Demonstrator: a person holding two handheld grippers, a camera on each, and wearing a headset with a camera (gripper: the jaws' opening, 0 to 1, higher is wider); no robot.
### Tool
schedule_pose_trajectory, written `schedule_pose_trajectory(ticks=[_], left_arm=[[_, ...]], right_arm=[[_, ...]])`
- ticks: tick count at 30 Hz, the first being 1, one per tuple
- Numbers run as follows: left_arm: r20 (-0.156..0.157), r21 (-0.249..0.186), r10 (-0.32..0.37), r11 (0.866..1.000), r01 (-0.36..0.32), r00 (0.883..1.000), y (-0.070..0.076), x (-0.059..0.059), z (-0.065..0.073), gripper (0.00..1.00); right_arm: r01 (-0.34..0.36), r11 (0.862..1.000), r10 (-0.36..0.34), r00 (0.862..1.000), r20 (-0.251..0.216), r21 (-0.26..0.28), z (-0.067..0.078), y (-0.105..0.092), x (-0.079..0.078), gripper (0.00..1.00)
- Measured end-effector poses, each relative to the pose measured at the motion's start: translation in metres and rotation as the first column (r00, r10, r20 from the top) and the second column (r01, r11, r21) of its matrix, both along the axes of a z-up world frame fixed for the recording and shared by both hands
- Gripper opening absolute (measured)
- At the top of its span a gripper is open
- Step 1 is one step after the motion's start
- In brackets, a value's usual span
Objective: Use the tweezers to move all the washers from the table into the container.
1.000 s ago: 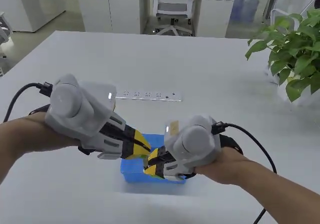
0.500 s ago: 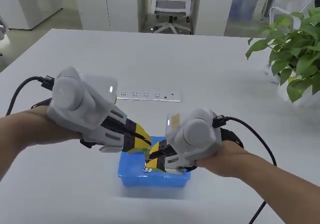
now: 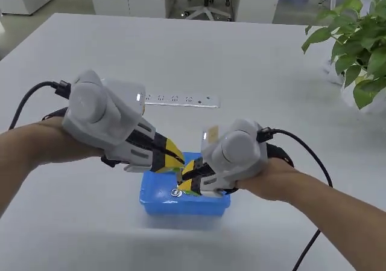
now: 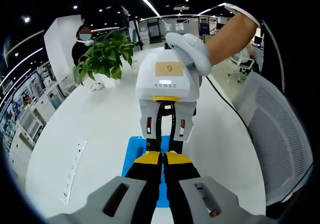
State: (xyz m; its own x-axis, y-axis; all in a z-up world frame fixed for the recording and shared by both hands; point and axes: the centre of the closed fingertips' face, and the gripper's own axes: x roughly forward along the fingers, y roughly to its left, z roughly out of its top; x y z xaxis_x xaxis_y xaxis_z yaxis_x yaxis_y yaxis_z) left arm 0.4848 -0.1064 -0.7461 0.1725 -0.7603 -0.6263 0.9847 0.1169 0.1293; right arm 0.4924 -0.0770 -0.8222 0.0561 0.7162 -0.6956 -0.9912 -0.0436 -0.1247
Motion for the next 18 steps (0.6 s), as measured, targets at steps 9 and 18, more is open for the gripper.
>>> schedule_pose_trajectory(ticks=[9, 18], left_arm=[[-0.023, -0.001, 0.005, 1.000, -0.005, 1.000, 0.001, 0.004, -0.014, 0.05], [-0.040, 0.000, 0.010, 1.000, -0.010, 0.999, 0.000, 0.007, -0.027, 0.05]], right_arm=[[-0.006, 1.000, 0.005, 1.000, -0.023, -0.017, -0.015, -0.001, 0.003, 0.10], [-0.017, 0.999, 0.015, 0.999, -0.039, -0.038, -0.027, -0.004, 0.003, 0.11]])
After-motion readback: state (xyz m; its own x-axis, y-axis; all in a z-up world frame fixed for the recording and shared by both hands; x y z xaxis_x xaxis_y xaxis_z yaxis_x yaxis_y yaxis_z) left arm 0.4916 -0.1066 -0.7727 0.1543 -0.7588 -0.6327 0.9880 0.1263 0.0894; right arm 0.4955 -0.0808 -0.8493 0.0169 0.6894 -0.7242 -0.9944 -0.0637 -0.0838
